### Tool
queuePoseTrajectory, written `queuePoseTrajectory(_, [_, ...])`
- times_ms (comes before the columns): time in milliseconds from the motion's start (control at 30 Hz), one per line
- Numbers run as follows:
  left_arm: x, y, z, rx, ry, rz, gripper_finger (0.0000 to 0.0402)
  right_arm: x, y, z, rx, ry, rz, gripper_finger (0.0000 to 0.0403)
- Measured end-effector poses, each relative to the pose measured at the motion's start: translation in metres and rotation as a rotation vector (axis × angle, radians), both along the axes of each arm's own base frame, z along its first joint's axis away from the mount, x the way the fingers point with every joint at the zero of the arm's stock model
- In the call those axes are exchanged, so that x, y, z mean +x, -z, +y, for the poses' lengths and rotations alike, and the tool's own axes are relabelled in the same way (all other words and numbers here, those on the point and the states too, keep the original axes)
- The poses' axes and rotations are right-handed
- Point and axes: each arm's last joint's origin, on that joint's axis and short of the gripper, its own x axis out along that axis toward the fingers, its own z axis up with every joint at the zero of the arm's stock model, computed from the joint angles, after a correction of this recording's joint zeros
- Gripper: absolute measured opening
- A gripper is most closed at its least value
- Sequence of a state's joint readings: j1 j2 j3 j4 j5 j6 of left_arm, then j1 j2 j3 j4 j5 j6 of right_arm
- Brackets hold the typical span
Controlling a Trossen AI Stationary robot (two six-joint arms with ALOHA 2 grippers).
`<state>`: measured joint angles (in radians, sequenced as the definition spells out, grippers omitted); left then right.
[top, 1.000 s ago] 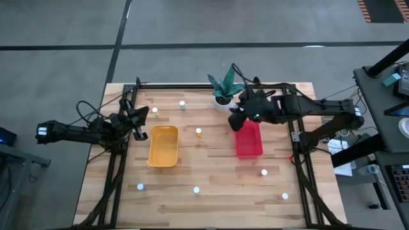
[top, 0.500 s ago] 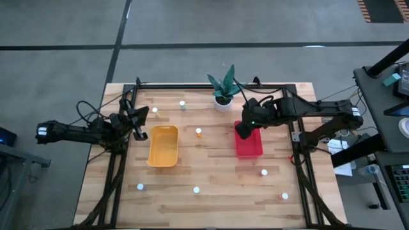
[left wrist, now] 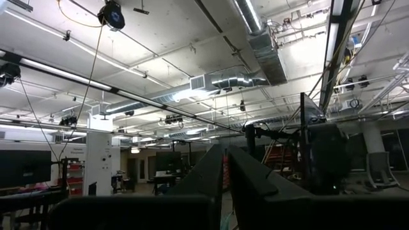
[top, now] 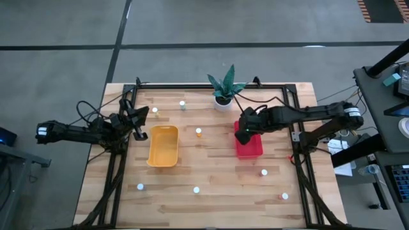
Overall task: Pick and place medicine bottles into bin by pill shape (circle, oval)
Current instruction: Put the transparent capsule bottle into the red bin
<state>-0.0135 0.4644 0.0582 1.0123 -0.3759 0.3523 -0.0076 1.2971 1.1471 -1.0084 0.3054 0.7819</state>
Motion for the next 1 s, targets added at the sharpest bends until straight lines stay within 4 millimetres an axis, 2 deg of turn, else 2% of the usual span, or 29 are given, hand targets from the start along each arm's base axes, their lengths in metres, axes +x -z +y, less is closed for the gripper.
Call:
queuePoseTrajectory(333, [0.0,0.0,0.0,0.0,0.0,0.001,0.0008,0.001,0.042,-0.024,-0.017,-0.02,-0.044,0.0137])
queuePoseTrajectory(1000, [0.001,0.001,0.0,-0.004,-0.006,0.006,0.0008,-0.007,0.077,-0.028,-0.032,-0.025,-0.061,0.0137])
